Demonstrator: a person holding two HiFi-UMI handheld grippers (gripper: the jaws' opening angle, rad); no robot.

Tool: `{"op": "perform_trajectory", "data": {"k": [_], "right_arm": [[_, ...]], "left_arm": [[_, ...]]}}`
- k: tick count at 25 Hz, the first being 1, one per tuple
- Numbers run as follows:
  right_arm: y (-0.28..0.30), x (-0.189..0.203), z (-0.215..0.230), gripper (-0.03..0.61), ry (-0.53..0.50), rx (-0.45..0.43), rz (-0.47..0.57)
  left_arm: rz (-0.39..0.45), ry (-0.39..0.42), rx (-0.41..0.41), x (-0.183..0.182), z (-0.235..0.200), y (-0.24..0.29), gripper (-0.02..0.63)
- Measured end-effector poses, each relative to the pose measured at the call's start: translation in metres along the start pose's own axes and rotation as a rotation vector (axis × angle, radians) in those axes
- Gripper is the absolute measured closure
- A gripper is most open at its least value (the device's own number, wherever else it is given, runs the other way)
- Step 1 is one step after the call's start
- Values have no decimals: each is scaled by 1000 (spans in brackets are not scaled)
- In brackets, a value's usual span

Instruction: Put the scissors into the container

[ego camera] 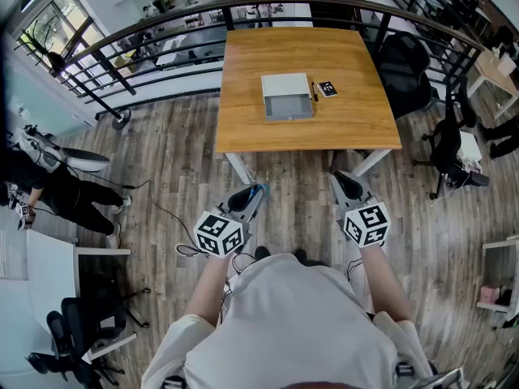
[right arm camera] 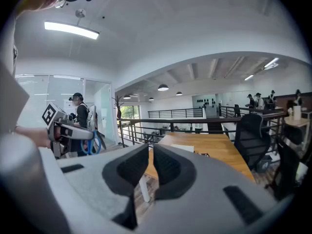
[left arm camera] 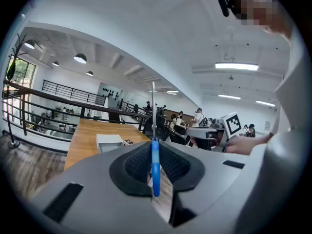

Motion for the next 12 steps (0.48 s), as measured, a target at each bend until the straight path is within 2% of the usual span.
{"op": "perform_trajectory", "data": {"k": [12], "right_arm": [[6,0,7,546,-2,0,-1]], "left_arm": [[-2,-9,3,1,-3,9,575]]}}
Point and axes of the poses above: the fingertips, and each gripper's own axes: y forward along the fingers, z to its right, x out of its underside, the point moved 3 cm from there along -y, backward along the fingers, and after that the axes turned 7 degrees about x, right-handed, at the moved point
